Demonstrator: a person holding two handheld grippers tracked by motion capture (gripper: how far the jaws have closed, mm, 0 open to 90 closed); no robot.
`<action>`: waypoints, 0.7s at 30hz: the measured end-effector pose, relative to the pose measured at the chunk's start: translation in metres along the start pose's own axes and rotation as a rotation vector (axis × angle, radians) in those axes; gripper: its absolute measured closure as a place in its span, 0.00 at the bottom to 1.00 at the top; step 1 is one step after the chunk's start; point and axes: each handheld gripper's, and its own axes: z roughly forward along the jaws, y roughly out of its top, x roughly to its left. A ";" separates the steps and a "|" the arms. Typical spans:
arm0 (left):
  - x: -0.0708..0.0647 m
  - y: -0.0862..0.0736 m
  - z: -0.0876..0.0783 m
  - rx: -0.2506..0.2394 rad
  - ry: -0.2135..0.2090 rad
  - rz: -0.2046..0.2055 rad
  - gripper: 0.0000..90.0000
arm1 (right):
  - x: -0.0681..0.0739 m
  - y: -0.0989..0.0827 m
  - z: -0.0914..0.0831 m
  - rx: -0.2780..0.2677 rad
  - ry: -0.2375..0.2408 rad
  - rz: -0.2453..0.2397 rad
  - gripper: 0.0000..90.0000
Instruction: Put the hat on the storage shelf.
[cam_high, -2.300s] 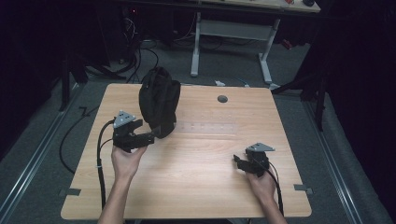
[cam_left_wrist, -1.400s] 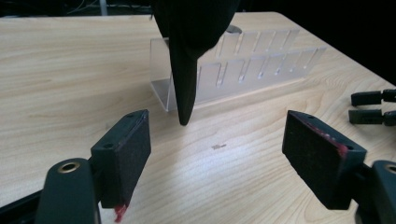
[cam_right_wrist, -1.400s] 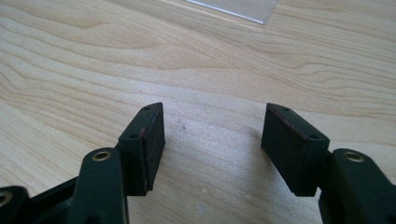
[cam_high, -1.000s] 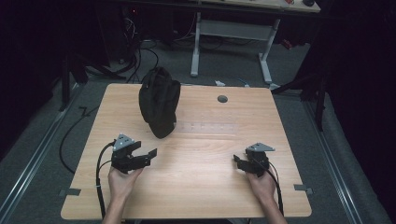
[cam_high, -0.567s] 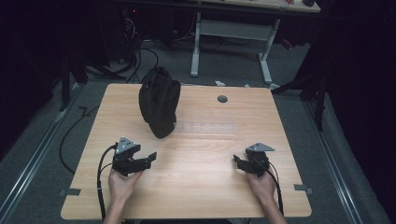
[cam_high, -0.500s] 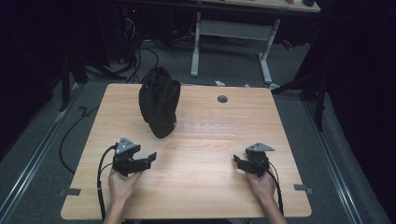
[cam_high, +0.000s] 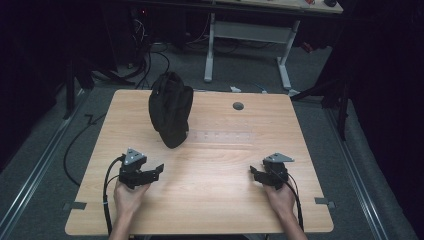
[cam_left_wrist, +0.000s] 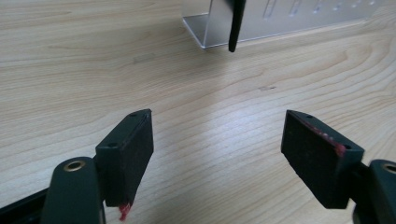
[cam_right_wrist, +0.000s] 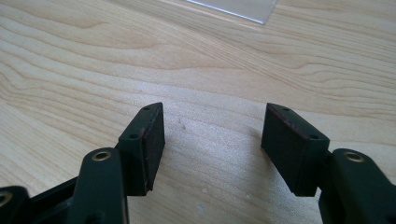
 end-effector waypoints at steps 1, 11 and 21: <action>0.000 0.000 0.000 0.000 0.000 0.000 0.29 | 0.000 0.000 0.000 0.000 0.000 0.000 0.44; 0.009 -0.003 0.009 -0.006 0.045 0.041 0.30 | 0.000 0.000 0.000 0.000 0.000 0.001 0.44; 0.013 -0.008 0.016 -0.025 0.097 0.112 0.30 | 0.000 0.000 0.000 0.000 0.000 0.001 0.44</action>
